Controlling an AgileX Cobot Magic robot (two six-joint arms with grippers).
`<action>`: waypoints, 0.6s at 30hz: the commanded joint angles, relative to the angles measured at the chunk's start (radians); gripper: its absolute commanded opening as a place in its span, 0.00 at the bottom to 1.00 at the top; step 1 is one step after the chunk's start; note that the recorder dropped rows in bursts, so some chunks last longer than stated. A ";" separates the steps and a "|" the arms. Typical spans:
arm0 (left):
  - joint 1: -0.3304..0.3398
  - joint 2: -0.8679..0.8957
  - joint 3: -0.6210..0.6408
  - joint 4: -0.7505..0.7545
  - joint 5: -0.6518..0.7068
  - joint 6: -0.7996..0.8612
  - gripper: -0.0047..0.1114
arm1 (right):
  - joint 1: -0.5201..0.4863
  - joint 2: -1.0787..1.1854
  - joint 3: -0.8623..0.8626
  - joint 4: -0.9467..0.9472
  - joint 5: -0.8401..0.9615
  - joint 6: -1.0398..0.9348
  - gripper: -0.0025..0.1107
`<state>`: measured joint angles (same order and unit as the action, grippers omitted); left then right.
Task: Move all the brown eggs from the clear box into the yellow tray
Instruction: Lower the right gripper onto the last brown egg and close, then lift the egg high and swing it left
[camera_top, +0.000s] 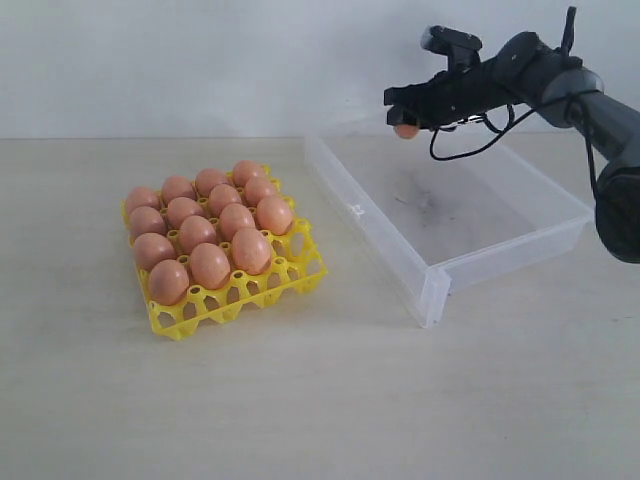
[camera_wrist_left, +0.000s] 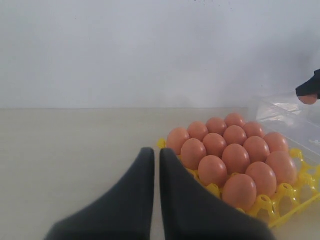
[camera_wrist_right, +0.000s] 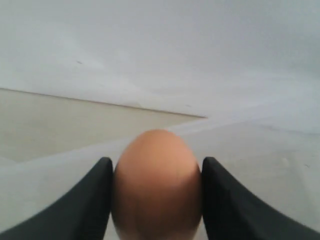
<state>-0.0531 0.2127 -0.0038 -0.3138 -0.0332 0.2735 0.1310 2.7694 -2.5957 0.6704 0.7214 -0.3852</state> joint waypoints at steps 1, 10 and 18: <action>-0.005 0.003 0.004 -0.005 -0.012 0.005 0.07 | 0.019 -0.048 0.002 0.191 -0.020 -0.202 0.02; -0.005 0.003 0.004 -0.005 -0.012 0.005 0.07 | 0.125 -0.127 0.002 -0.079 0.058 -0.395 0.02; -0.005 0.003 0.004 -0.005 -0.012 0.005 0.07 | 0.260 -0.134 0.002 -1.258 0.063 0.472 0.02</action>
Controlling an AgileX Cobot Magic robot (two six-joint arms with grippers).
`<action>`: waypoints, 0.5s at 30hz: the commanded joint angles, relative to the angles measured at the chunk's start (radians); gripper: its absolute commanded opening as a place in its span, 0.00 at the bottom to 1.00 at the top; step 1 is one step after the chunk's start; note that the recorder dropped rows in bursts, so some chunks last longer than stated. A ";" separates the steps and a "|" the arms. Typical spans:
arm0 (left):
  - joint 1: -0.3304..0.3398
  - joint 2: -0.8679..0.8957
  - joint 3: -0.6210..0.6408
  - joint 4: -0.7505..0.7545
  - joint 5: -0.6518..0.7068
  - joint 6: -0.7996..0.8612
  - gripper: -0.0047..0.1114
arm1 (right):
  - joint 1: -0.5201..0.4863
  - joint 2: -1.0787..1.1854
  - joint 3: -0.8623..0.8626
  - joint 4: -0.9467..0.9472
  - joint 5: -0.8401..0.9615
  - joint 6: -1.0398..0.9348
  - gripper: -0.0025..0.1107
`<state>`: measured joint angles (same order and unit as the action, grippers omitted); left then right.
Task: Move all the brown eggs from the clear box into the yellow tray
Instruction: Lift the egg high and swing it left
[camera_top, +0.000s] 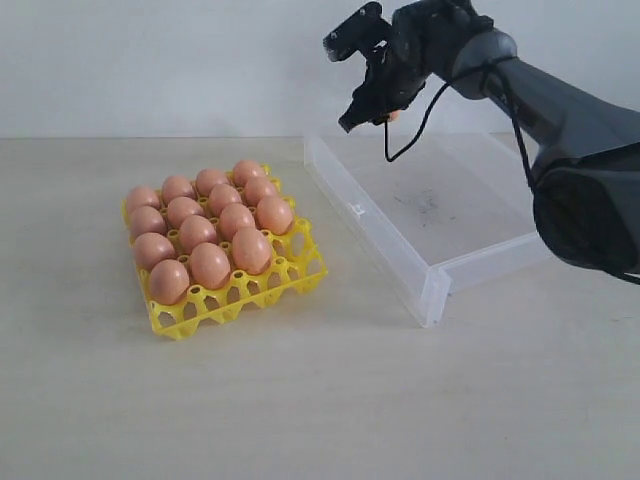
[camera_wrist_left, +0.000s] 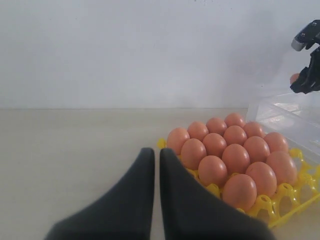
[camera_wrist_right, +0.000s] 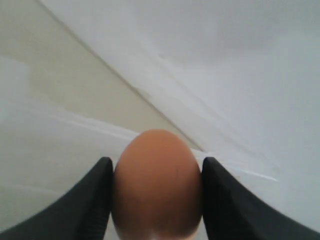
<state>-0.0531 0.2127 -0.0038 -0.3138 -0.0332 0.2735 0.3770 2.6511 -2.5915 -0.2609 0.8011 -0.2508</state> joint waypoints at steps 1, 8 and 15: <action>-0.005 0.003 0.004 -0.005 -0.012 0.005 0.07 | 0.012 -0.020 -0.002 -0.316 -0.049 0.449 0.02; -0.005 0.003 0.004 -0.005 -0.012 0.005 0.07 | 0.014 -0.026 -0.002 -0.291 -0.311 0.920 0.02; -0.005 0.003 0.004 -0.005 -0.012 0.005 0.07 | 0.004 -0.026 -0.002 -0.259 -0.435 1.029 0.02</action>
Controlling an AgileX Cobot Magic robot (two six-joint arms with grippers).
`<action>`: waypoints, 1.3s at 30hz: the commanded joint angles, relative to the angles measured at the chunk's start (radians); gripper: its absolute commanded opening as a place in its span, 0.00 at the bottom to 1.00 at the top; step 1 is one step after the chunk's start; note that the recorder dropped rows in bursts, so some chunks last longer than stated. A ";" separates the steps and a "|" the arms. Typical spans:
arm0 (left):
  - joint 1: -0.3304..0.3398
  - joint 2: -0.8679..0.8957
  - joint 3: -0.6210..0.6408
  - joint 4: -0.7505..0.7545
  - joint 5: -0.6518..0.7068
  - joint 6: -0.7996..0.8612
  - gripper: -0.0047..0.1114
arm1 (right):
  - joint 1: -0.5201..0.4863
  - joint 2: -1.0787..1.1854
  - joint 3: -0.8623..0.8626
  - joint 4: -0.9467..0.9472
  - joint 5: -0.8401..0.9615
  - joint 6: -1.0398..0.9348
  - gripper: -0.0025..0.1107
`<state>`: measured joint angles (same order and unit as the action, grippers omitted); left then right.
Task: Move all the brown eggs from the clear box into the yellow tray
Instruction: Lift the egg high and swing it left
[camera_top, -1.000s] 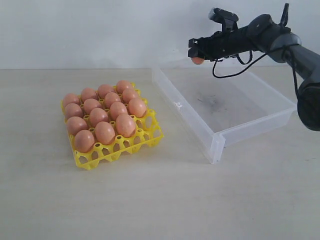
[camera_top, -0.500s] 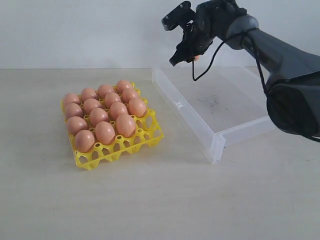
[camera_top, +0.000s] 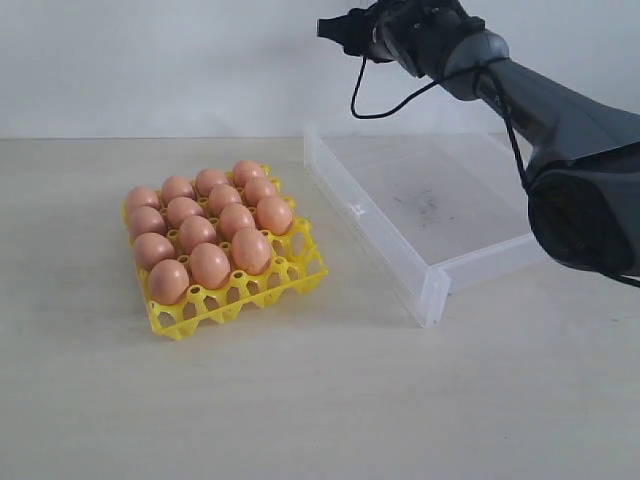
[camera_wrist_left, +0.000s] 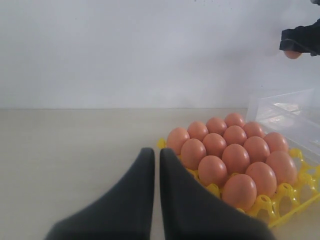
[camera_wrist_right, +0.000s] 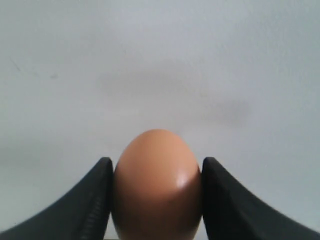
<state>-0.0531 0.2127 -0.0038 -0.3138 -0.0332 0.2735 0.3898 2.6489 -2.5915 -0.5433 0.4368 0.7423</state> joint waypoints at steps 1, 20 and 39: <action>-0.005 0.003 0.004 -0.005 -0.012 0.005 0.07 | -0.011 -0.024 -0.002 0.039 -0.080 0.033 0.02; -0.005 0.003 0.004 -0.005 -0.012 0.005 0.07 | -0.275 -0.032 -0.002 1.417 -0.086 -1.371 0.02; -0.005 0.003 0.004 -0.005 -0.012 0.005 0.07 | -0.321 -0.006 -0.002 2.047 0.784 -1.908 0.02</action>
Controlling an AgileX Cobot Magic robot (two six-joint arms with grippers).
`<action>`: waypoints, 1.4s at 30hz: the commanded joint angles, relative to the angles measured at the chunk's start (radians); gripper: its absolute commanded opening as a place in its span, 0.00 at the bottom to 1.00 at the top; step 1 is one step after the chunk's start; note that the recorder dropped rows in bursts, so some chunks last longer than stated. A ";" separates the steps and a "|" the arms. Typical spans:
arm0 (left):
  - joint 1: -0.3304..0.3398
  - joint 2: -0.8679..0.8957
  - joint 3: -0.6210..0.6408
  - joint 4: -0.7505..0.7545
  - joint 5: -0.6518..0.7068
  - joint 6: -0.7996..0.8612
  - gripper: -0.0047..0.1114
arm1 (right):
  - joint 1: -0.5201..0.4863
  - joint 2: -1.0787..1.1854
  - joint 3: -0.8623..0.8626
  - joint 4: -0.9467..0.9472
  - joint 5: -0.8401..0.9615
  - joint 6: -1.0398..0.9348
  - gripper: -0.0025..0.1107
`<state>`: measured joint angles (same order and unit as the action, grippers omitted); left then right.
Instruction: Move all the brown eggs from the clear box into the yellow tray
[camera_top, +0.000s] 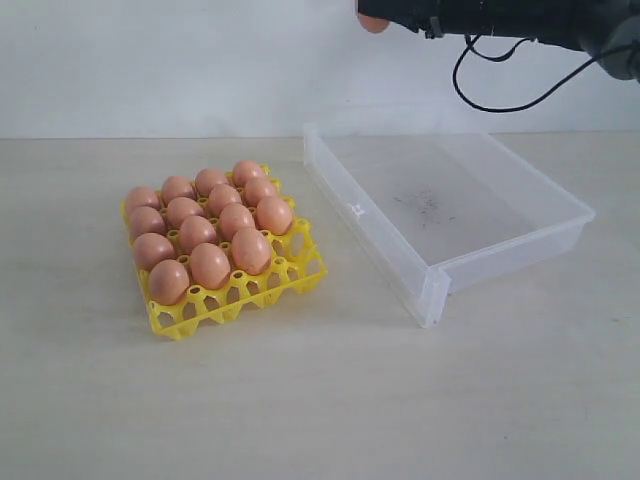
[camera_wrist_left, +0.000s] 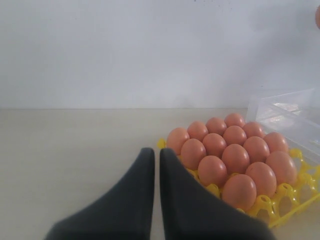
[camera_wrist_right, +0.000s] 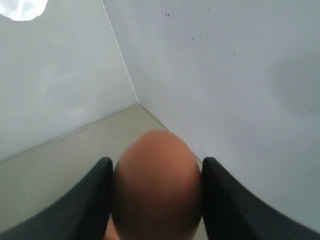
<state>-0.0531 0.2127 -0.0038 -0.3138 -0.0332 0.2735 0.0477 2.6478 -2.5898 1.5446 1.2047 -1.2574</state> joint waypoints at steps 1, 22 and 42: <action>-0.005 0.003 0.004 -0.005 -0.012 0.005 0.07 | 0.036 -0.005 -0.004 -0.070 0.016 0.114 0.02; -0.005 0.003 0.004 -0.005 -0.012 0.005 0.07 | 0.089 -0.042 -0.004 -0.624 -0.216 0.478 0.02; -0.005 0.003 0.004 -0.005 -0.012 0.005 0.07 | 0.107 -0.126 -0.004 -2.005 -0.978 1.245 0.02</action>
<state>-0.0531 0.2127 -0.0038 -0.3138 -0.0332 0.2735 0.1584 2.5697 -2.5791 -0.2507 0.3341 -0.0379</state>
